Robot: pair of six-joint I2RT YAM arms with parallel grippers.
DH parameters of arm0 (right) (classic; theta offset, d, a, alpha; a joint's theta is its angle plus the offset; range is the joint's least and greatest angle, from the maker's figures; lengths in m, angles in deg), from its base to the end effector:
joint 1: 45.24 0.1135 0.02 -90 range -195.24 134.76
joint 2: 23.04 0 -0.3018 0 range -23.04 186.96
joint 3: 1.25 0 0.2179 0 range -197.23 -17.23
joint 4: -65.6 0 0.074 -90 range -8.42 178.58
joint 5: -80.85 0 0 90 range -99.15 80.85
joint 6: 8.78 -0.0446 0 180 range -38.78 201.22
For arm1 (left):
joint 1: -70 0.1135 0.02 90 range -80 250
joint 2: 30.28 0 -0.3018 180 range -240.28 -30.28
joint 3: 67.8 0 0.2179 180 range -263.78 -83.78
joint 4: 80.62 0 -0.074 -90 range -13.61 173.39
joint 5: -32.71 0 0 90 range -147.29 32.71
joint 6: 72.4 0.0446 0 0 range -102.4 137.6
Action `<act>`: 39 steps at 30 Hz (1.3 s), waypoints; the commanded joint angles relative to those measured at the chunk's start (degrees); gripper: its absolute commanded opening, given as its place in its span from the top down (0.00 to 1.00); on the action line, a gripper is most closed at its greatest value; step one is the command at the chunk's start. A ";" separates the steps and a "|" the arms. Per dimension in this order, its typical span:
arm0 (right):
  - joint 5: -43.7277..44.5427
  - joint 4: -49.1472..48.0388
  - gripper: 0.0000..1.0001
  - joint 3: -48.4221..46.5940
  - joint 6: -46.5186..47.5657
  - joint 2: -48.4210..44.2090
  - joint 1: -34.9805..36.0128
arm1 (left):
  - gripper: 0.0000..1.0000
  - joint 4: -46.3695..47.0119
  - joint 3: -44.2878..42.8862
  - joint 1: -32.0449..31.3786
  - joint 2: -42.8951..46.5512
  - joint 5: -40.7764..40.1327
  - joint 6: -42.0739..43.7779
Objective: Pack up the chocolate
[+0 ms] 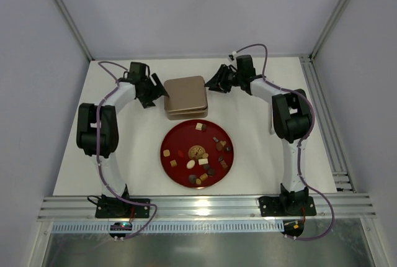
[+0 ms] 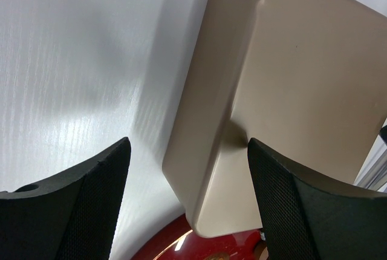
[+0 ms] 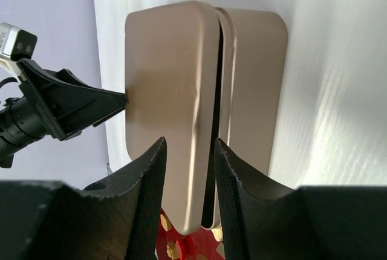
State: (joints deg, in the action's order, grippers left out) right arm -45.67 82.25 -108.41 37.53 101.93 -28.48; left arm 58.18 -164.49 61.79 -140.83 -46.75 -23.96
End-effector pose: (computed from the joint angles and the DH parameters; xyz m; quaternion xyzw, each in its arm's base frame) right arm 0.4625 0.1670 0.2320 0.0537 0.8512 0.4623 0.2427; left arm 0.3997 -0.0659 0.2473 -0.2461 0.9178 -0.2053 0.2343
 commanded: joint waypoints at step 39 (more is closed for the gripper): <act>4.52 3.55 0.46 -2.78 5.80 -0.60 2.14 | 0.24 2.01 -6.83 -2.25 -2.57 6.33 2.89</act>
State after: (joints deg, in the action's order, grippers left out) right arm -42.58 85.26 -108.30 41.05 101.93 -26.78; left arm 58.71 -168.53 60.11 -143.16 -41.00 -22.36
